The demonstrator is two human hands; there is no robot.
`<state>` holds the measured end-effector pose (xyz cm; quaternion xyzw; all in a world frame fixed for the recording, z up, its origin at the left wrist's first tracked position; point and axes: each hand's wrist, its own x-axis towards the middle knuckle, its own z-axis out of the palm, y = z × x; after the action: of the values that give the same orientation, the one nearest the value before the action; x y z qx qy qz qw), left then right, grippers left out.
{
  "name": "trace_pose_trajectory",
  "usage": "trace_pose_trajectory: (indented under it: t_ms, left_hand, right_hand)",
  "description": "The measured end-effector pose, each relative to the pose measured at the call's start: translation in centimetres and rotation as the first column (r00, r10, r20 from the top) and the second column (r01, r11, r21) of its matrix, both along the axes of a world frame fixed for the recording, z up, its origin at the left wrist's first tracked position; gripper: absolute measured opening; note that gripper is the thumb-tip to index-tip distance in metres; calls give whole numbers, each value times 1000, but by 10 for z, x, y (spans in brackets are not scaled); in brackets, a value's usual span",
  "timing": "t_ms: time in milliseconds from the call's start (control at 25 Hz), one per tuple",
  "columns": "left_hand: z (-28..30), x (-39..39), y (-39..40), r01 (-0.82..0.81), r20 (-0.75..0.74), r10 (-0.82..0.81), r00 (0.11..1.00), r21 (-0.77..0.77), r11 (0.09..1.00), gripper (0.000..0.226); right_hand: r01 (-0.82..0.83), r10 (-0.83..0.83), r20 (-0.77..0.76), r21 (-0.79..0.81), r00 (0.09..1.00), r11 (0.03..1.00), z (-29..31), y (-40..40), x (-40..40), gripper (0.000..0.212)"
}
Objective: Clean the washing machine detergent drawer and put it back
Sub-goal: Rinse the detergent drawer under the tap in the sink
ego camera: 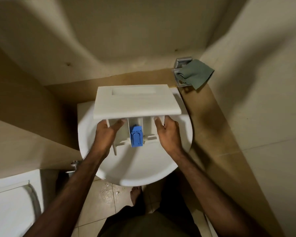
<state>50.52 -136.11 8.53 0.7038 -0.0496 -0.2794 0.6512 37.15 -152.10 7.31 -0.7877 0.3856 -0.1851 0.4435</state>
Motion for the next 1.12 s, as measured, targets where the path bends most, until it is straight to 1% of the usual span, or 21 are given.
trace_pose_trajectory:
  t_ms: [80,120,200,240,360,400,480,520,560,680,720,760,800,840,880,920,960,1000,1040,1080,1120]
  left_hand:
    - [-2,4,0,4,-27,-3,1000,41,999,8]
    - [-1,4,0,14,-8,-14,1000,34,999,12]
    - [0,2,0,27,45,-26,999,-28,999,29]
    - [-2,1,1,31,50,-29,998,-38,999,30]
    - [-4,3,0,35,-6,-35,999,30,999,13]
    - [-6,5,1,40,-6,-40,999,19,999,14]
    - [-6,6,3,62,36,-61,998,-38,997,32]
    - [-7,4,4,72,47,-70,996,-61,996,42]
    - [-8,3,5,80,44,-77,996,-76,994,47]
    - [-11,4,5,108,13,-107,994,-114,988,51]
    - [-11,6,4,112,1,-113,994,-133,985,51]
    - [-10,8,4,102,-8,-104,995,-153,983,53]
    - [-7,10,4,85,-20,-90,996,-175,981,58]
    - [-4,10,3,64,-33,-71,997,-186,980,63]
    - [-3,12,2,50,-34,-57,998,-195,980,65]
    - [-2,13,2,38,-28,-45,999,-196,980,65]
    - [-2,14,3,34,-20,-39,999,-201,979,62]
    - [-2,14,4,17,-19,-21,1000,-196,980,58]
    - [-3,15,5,10,-18,-14,1000,-198,980,55]
    - [-3,15,5,0,-7,-2,1000,-196,981,51]
    - [-3,14,5,-11,2,12,1000,-194,981,47]
  right_hand:
    - [-36,34,-64,-36,997,999,0,0,1,23]
    - [-22,21,-48,-24,999,999,-2,1,0,26]
    - [41,-41,13,13,999,999,-6,2,0,41]
    - [43,-43,18,12,999,999,-5,1,0,44]
    - [-31,30,-58,-30,998,999,-3,0,1,20]
    - [-27,25,-43,-33,999,999,-6,2,0,22]
    - [33,-31,54,-36,998,999,-9,4,-2,42]
    - [46,-42,84,-37,996,998,-10,3,-3,47]
    - [45,-43,88,-25,995,999,-8,3,-3,49]
    - [4,-6,81,20,997,1000,-2,-2,-3,54]
    - [-34,33,48,19,998,999,0,-5,-3,52]
    - [-112,112,16,13,994,994,5,-10,-5,44]
    - [-211,213,-69,36,975,977,15,-17,-7,28]
    - [-305,318,-149,106,936,946,26,-27,-9,11]
    - [-376,407,-236,164,883,912,37,-41,-12,20]
    - [-408,451,-281,202,847,891,48,-59,-14,31]
    - [-399,429,-287,160,856,903,58,-78,-15,33]
    - [-342,334,-259,17,906,940,67,-94,-13,33]
    - [-224,192,-186,-168,964,960,72,-109,-8,32]
    - [-65,36,-92,-334,995,941,74,-121,2,30]
    - [72,-95,-30,-443,995,894,72,-130,16,31]
